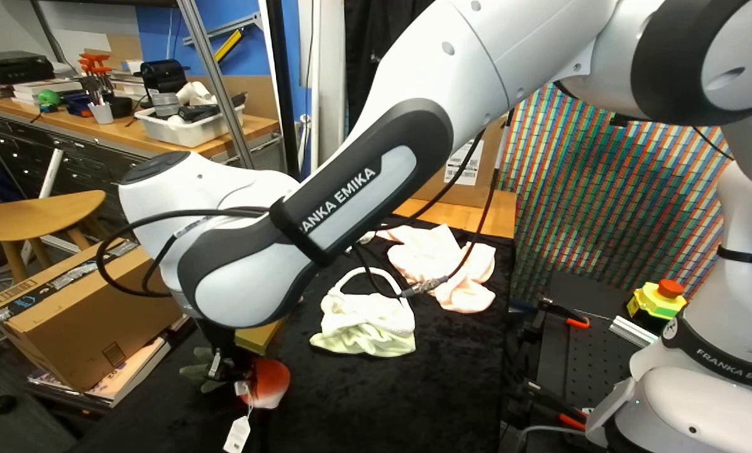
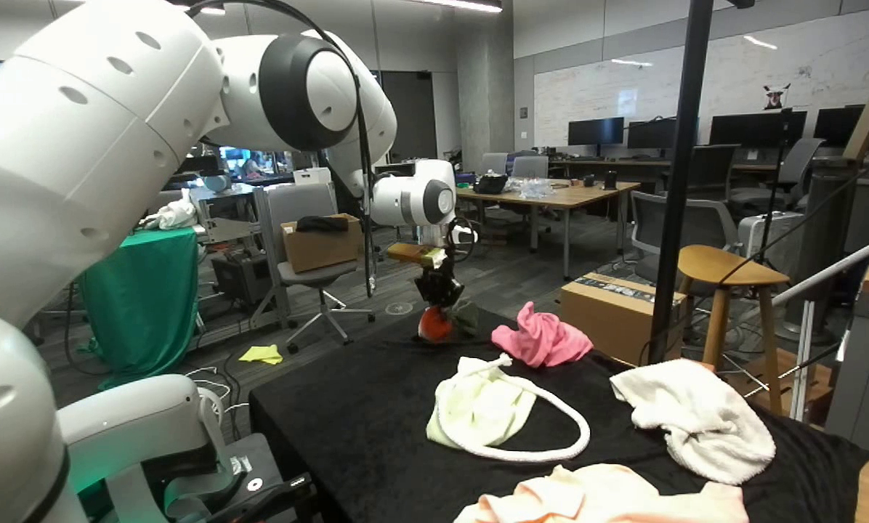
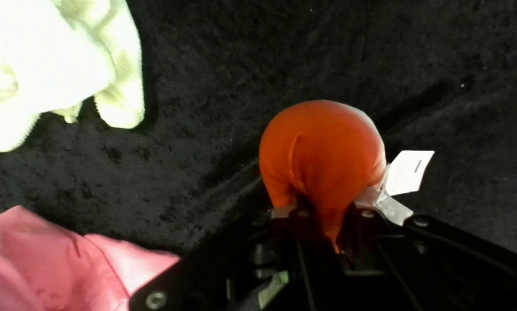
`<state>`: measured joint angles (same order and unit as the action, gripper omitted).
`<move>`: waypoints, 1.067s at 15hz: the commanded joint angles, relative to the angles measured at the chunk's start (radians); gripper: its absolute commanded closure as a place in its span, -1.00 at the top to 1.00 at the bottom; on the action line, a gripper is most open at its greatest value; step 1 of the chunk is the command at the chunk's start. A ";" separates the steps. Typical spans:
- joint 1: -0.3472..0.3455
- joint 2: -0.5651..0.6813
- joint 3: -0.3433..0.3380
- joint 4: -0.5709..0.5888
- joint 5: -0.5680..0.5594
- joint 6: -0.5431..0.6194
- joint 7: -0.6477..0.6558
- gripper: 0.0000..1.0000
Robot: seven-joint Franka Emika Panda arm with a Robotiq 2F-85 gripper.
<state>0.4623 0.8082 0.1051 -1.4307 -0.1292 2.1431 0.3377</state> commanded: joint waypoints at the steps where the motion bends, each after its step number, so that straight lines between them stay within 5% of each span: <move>1: -0.032 -0.132 0.019 -0.072 0.012 -0.071 -0.062 -0.80; 16: -0.267 -0.477 -0.006 -0.501 0.032 0.030 -0.158 -0.80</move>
<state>0.2257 0.4071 0.1041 -1.8068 -0.1218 2.0812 0.1946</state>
